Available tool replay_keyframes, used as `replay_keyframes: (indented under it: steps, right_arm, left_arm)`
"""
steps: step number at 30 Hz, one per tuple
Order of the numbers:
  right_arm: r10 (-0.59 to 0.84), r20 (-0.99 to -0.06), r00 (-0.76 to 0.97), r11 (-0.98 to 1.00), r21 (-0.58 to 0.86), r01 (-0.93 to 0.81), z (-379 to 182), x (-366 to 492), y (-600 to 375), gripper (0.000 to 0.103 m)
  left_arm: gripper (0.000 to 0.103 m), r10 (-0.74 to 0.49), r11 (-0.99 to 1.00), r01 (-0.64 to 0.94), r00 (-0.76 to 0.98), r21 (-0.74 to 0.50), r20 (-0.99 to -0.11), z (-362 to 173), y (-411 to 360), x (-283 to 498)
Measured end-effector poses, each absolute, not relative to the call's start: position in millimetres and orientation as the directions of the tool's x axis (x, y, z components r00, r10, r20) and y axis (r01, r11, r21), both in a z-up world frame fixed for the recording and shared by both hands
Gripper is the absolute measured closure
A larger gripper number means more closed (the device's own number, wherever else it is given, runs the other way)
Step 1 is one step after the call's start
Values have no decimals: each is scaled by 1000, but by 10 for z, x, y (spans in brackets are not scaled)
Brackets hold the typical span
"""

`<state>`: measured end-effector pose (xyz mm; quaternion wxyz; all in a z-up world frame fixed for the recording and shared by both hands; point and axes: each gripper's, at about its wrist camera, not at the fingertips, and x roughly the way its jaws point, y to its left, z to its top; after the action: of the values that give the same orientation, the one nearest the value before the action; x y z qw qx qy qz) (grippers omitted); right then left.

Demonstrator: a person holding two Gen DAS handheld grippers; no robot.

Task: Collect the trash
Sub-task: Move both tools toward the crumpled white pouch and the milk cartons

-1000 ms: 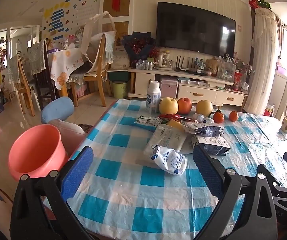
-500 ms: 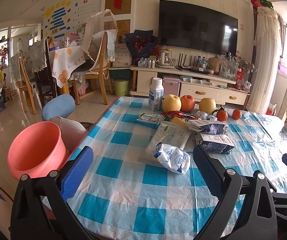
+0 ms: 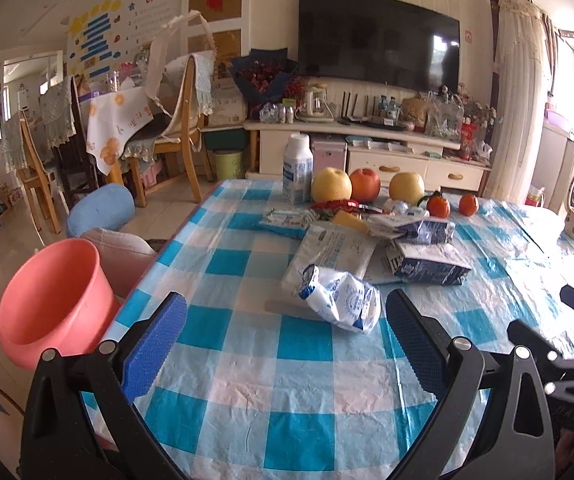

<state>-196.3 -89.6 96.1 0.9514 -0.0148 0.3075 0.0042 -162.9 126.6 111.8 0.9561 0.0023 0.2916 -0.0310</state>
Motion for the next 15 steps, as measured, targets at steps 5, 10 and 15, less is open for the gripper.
replay_keyframes:
  steps: [5,10,15]
  right_arm:
    - [35,-607,794,999,28,-22,911,-1868,-983,4]
    - [95,-612,785,995,90,-50,890,-1765,-1074,4]
    - [148,-629,763,983,182,-41,838,-1575,-1253,5]
  left_arm:
    - [5,-149,989,124,771,-84,-619,931,1280,-1492]
    - [5,-222,975,184,706,-128,-672,752,1244,-1297]
    - [5,-264,964,176,666,-197,-698,596,1235,-1083]
